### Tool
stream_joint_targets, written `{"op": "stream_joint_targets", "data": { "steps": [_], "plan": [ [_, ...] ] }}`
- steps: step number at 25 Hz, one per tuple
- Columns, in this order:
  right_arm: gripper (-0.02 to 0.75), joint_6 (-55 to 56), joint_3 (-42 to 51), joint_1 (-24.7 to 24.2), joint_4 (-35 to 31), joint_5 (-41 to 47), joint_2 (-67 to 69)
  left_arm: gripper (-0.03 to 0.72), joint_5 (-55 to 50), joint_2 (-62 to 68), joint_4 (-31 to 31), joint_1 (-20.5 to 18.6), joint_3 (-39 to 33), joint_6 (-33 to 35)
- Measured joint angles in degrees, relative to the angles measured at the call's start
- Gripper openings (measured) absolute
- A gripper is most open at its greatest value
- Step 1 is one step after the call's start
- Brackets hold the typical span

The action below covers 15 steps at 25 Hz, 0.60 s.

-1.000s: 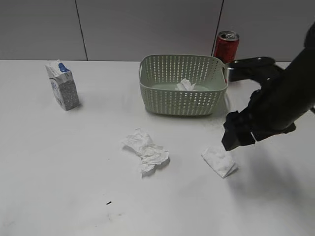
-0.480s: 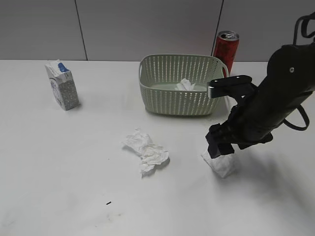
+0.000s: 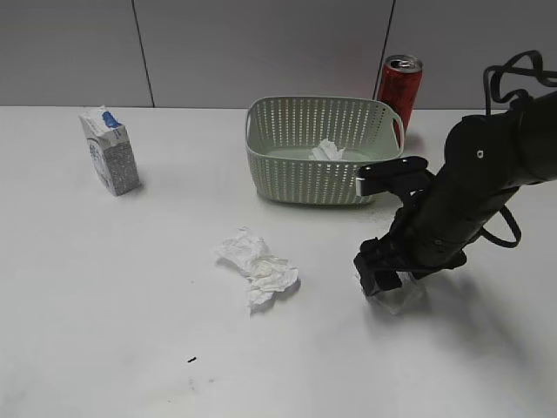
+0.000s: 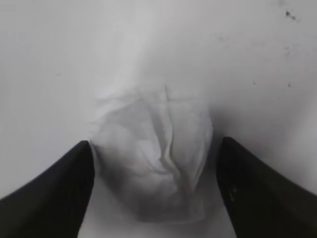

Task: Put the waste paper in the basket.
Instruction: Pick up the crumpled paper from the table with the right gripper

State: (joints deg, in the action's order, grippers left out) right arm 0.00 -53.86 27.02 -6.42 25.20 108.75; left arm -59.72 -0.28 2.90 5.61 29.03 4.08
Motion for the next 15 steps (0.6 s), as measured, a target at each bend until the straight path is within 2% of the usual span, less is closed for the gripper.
{"op": "stream_joint_targets", "data": {
  "steps": [3,5,8,11,13,15],
  "plan": [
    [0.567,0.0,-0.17,0.05,0.17,0.03,0.87,0.538,0.0,0.0,0.0,0.0,0.0,0.0],
    [0.518,0.0,-0.21,0.05,0.23,0.03,0.94,0.538,0.0,0.0,0.0,0.0,0.0,0.0],
    [0.376,0.0,-0.21,0.05,0.16,0.03,0.99,0.538,0.0,0.0,-0.02,0.0,0.0,0.0],
    [0.162,0.0,-0.21,0.05,0.11,0.27,1.06,0.538,0.0,0.0,-0.02,0.0,0.0,0.0],
    [0.049,0.0,-0.21,0.05,-0.41,0.43,1.06,0.537,0.0,0.0,-0.02,0.0,0.0,0.0],
    [0.008,0.0,-0.21,0.05,-0.68,0.69,0.7,0.538,0.0,0.0,-0.06,0.0,0.0,0.0]
  ]
}}
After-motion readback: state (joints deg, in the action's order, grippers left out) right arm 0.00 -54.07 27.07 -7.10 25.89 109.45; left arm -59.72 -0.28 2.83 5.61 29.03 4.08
